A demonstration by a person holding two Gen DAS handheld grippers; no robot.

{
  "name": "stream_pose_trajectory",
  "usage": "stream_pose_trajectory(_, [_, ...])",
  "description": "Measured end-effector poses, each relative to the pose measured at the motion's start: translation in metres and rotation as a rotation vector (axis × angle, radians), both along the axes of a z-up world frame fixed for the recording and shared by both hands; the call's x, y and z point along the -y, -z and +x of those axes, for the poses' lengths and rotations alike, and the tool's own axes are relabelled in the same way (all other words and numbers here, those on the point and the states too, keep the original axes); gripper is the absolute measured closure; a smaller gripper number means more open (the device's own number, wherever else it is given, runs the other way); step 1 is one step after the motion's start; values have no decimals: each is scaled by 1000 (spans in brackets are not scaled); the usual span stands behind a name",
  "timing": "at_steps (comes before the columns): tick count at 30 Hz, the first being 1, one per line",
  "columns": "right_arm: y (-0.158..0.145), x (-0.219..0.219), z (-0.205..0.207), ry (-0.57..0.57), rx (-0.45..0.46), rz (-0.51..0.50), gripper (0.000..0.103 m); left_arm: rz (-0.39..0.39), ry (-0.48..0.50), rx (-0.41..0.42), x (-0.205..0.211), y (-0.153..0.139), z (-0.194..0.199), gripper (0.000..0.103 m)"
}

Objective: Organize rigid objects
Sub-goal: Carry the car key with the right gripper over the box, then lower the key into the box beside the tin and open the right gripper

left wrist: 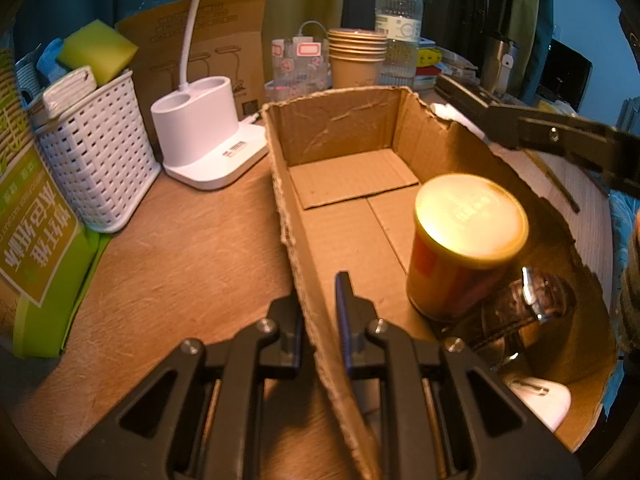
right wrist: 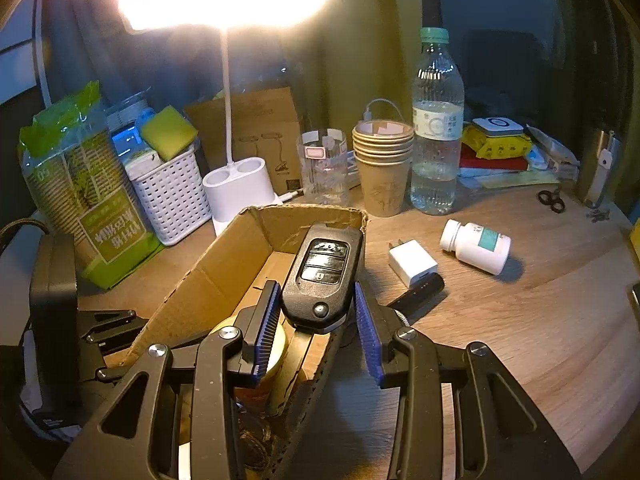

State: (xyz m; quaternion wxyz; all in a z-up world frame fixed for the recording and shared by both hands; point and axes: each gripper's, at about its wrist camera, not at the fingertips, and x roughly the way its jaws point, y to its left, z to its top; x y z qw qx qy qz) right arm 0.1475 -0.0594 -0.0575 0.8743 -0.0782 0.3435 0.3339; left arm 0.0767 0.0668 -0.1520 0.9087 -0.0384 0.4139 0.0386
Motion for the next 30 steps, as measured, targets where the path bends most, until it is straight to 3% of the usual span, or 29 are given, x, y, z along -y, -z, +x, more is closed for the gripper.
stream_pose_trajectory(24, [11,-13,0,-37,-35,-17,63,0,0,0,0,0,0,88])
stream_pose_trajectory(30, [5,-11,0,-31,-24,-15,58,-1,1,0,0,-1,0,88])
